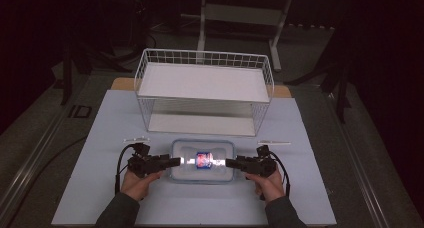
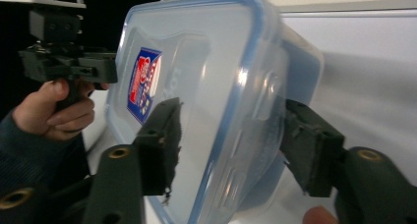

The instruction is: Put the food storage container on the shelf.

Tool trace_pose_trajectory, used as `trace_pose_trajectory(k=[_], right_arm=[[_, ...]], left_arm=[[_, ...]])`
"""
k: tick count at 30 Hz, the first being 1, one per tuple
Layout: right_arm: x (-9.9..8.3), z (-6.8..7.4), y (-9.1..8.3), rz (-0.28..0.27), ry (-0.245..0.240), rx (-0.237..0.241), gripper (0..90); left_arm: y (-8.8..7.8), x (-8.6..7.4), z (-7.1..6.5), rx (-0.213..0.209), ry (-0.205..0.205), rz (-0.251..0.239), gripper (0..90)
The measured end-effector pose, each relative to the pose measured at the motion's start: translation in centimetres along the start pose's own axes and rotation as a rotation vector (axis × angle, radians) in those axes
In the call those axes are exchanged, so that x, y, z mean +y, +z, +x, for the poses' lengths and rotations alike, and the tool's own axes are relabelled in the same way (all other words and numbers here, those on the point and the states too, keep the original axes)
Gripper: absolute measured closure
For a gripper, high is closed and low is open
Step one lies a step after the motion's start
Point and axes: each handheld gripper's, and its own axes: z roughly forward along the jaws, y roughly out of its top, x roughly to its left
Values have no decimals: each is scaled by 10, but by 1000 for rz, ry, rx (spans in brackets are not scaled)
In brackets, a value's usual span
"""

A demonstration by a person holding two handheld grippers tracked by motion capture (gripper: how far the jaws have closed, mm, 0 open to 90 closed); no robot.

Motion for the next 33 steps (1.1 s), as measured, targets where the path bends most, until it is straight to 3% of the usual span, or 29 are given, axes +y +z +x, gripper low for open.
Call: trace_pose_trajectory(k=[1,8,16,21,33], right_arm=[[-1,2,-4,9,0,7,472],[-5,6,-7,16,3,13,481],[-8,10,-8,27,30,-1,476],[-8,12,-9,28,16,-7,478],[-6,18,-14,1,-33,-15,481]], left_arm=[[-3,-2,-2,-6,16,7,481],[-7,-4,-3,-17,21,11,511],[-8,-6,-10,14,51,14,506],[-9,-8,-16,39,51,12,508],[-12,-6,-21,42,75,-5,510]])
